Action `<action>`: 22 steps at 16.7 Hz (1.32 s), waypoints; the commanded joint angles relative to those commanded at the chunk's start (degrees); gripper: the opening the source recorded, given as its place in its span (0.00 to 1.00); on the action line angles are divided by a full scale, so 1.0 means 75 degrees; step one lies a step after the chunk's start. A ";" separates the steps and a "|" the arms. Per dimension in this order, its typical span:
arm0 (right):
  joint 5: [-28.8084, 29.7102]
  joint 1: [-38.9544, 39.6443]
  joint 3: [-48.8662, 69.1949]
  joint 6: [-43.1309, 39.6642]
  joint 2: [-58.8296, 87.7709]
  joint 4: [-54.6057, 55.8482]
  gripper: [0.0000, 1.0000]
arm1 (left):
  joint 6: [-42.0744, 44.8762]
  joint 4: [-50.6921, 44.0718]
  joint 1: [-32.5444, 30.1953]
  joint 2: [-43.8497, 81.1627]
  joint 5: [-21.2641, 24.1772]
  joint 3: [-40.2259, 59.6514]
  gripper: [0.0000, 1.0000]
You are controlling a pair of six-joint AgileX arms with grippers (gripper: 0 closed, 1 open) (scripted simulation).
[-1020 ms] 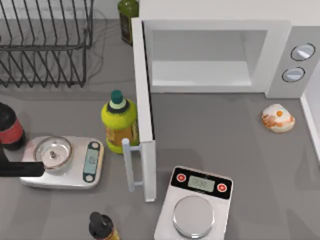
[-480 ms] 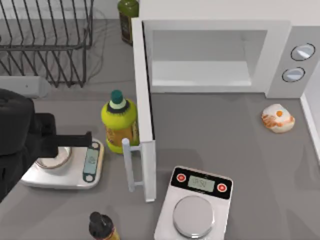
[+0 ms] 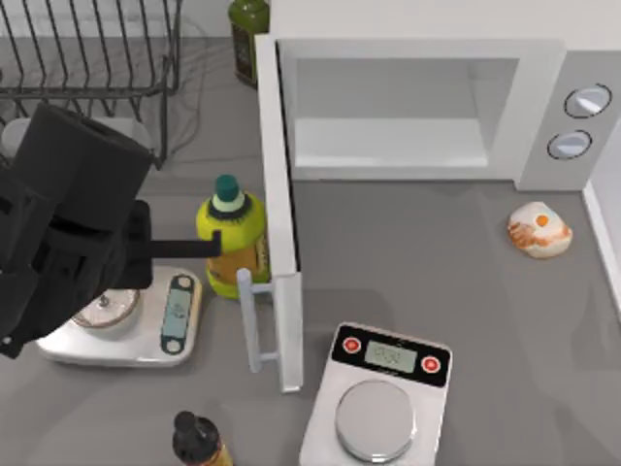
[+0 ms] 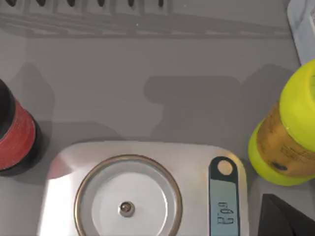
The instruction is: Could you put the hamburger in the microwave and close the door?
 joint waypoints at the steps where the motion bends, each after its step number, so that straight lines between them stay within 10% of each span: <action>1: 0.0000 0.0000 0.0000 0.0000 0.0000 0.0000 1.00 | 0.0000 0.0000 0.0000 0.0000 0.0000 0.0000 0.00; 22: 0.0000 0.0000 0.0000 0.0000 0.0000 0.0000 1.00 | -0.0075 0.3591 -0.0095 0.1253 -0.0097 -0.2371 0.00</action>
